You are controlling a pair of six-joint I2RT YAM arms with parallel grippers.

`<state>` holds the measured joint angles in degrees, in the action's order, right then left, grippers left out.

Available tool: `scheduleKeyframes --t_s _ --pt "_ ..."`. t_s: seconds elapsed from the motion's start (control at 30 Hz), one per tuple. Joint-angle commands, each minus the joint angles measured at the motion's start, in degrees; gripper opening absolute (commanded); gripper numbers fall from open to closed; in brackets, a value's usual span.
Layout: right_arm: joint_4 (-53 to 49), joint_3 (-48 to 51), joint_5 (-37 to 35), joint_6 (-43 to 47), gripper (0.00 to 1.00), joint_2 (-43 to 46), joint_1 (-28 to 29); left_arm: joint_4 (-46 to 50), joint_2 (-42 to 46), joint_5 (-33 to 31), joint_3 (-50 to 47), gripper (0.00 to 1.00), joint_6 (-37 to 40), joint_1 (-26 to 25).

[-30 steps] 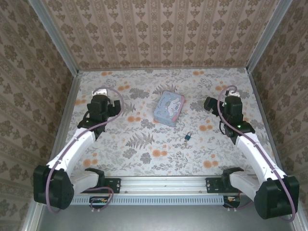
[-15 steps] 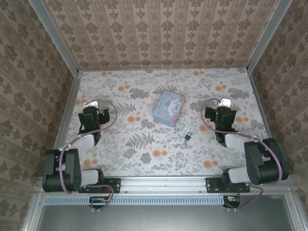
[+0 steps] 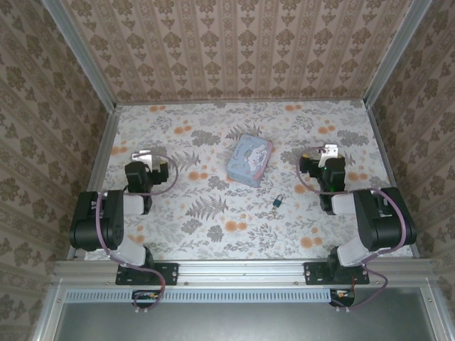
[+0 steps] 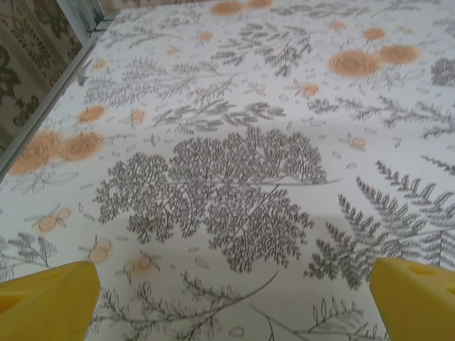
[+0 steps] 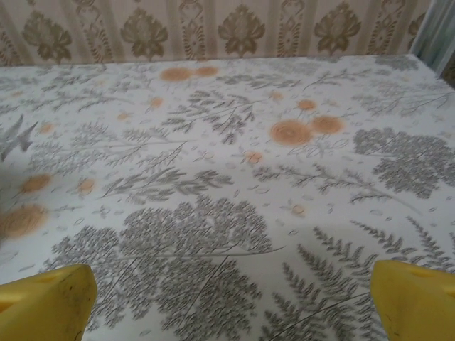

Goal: Unlock a padlock with a key

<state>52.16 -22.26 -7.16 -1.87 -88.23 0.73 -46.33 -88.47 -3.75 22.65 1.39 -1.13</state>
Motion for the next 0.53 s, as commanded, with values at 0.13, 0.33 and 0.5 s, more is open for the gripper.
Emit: scheduleKeyframes --t_s 0.13,0.33,0.5 --pt "-0.66 0.16 1.79 -1.27 0.99 0.51 -0.38 -1.83 0.28 2.19 1.08 1.0 1.25 0.14" --pt "-2.68 -1.2 4.24 -0.07 1.0 -0.01 -0.19 -1.84 0.23 2.21 1.08 1.0 1.25 0.07" --pt "-1.85 -0.61 4.3 -0.07 0.99 0.36 -0.2 -1.81 0.25 2.18 1.06 1.0 1.18 0.09"
